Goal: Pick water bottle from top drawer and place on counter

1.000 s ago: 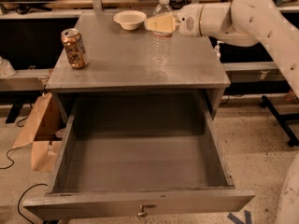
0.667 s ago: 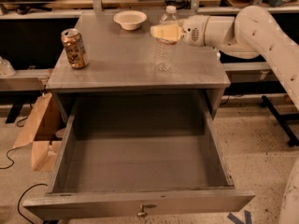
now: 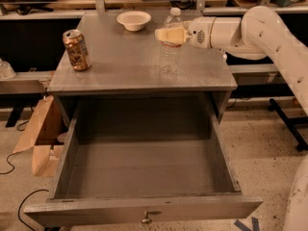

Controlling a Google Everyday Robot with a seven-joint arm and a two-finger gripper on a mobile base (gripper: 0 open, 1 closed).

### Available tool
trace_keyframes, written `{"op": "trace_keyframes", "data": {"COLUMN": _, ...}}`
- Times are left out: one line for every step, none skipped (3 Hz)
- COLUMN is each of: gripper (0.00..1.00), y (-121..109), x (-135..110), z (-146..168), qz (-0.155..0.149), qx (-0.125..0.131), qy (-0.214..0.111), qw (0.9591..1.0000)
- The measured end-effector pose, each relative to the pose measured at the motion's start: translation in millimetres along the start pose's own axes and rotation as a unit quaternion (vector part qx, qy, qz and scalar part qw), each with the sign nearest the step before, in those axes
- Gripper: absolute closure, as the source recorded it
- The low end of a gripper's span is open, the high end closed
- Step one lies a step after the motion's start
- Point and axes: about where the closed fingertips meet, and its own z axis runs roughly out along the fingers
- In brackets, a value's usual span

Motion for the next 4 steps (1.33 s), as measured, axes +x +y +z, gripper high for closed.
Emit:
{"op": "trace_keyframes", "data": {"gripper": 0.86, "y": 0.2, "x": -1.2, "z": -0.2, "qz": 0.000, "qx": 0.000, "qy": 0.000, "qw": 1.0000}}
{"op": "trace_keyframes", "data": {"gripper": 0.55, "y": 1.7, "x": -1.1, "z": 2.5, "qz": 0.000, "qx": -0.002, "qy": 0.000, "qw": 1.0000}}
{"op": "trace_keyframes", "data": {"gripper": 0.32, "y": 1.8, "x": -1.7, "z": 2.4, "qz": 0.000, "qx": -0.002, "qy": 0.000, "qw": 1.0000}}
{"op": "trace_keyframes", "data": {"gripper": 0.08, "y": 1.9, "x": -2.2, "z": 2.3, "qz": 0.000, "qx": -0.002, "qy": 0.000, "qw": 1.0000}}
